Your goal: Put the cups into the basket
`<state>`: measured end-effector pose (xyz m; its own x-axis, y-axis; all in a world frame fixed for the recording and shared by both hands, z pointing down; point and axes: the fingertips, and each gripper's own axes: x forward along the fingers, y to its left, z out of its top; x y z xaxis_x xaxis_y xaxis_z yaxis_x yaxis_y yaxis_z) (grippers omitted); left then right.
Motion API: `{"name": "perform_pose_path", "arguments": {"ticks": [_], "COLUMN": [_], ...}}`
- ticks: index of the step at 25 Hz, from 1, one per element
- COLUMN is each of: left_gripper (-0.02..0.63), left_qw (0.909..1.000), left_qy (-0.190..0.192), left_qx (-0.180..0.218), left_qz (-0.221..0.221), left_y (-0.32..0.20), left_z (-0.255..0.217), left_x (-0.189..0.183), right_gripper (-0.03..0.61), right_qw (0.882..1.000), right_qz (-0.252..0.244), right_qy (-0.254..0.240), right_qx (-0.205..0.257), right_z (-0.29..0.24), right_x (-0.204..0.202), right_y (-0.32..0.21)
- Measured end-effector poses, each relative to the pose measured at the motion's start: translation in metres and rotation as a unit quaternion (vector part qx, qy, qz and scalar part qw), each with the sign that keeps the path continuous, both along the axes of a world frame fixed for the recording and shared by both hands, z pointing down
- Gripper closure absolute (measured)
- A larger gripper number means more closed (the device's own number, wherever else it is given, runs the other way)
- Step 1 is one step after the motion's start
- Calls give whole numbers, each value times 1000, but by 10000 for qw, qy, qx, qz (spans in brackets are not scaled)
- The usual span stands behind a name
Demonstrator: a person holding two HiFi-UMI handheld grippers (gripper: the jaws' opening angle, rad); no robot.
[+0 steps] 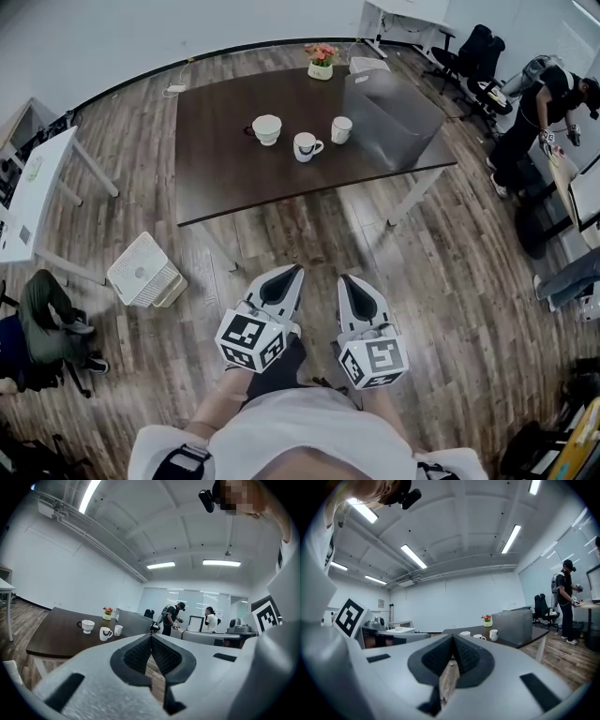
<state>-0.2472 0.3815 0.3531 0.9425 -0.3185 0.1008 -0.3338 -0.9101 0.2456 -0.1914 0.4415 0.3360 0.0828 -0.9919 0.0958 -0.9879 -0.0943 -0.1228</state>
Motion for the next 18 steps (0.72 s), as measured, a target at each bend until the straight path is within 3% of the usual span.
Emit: {"name": "perform_pose_path", "arguments": {"ticks": [9,18], "left_gripper": [604,604], "left_qw": [9994,9988], "left_qy": [32,2], "left_qx": [33,-49], "left_qz": [336,483], "left_y": [-89,-118], "left_z": [3,12], "left_x": [52,69], "right_gripper": [566,566], "right_qw": [9999,9997], "right_qz": [165,233], "right_qy": [10,28], "right_qx": [-32,-117], "right_z": [8,18], "right_x": [46,63], "right_y": [-96,-131]}}
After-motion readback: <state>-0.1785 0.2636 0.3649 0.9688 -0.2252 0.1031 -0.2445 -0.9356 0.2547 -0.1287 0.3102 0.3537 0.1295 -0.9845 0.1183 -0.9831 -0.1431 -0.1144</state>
